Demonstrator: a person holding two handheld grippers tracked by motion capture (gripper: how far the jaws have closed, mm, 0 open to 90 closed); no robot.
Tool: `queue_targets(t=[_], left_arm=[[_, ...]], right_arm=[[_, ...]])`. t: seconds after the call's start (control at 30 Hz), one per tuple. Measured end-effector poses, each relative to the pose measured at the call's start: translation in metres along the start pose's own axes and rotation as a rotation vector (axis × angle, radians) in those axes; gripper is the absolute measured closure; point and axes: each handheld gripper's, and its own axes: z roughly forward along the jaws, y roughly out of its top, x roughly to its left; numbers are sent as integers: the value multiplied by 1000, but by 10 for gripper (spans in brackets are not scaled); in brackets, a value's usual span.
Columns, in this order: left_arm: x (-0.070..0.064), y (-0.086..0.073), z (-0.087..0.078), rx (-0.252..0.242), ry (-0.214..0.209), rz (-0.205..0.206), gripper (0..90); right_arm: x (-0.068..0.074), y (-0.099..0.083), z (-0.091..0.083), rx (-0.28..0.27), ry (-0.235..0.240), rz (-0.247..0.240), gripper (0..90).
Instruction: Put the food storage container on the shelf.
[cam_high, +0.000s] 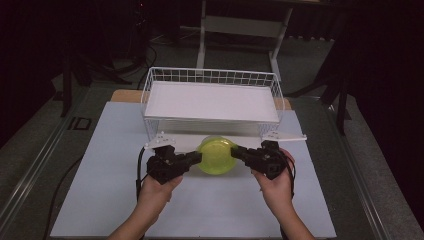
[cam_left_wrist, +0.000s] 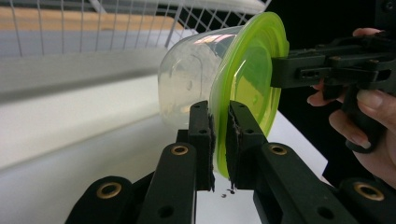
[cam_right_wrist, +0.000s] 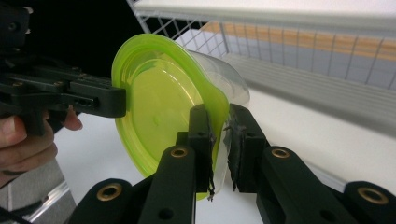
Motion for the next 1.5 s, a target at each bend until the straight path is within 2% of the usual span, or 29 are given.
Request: queue_targets(t=[0.2,0.4,0.53,0.6,0.7,0.77,0.93,1.03,1.17,1.27,1.43,1.5], left_arm=[[2,28,-5,-16,-10,3,822],[10,52,-8,-45,-57,-45,822],[11,64,-9,-44,-42,-34,820],[15,70,-9,-43,-60,-50,819],[21,80,-7,-26,-77,-53,818],[22,86,-5,-12,-63,-55,818],[32,99,2,-6,-63,-93,816],[37,105,5,-24,-51,-88,812],[39,110,10,-45,-20,-54,797],[42,114,15,-35,-4,-56,771],[45,119,20,-29,34,-66,770],[47,121,22,-26,38,-81,771]], right_arm=[[3,27,-4,-23,-23,20,805],[-1,53,-6,-40,24,54,809],[1,67,-7,-45,13,60,810],[2,73,-7,-42,2,58,810],[-4,82,-5,-31,15,86,811],[-8,86,-2,-17,30,110,811],[-13,100,5,-1,1,117,811],[-17,110,9,11,-5,128,811],[-24,120,15,35,-2,151,812],[-32,126,19,61,10,193,812],[-36,138,26,101,-25,214,810],[-38,143,29,123,-23,233,809]])
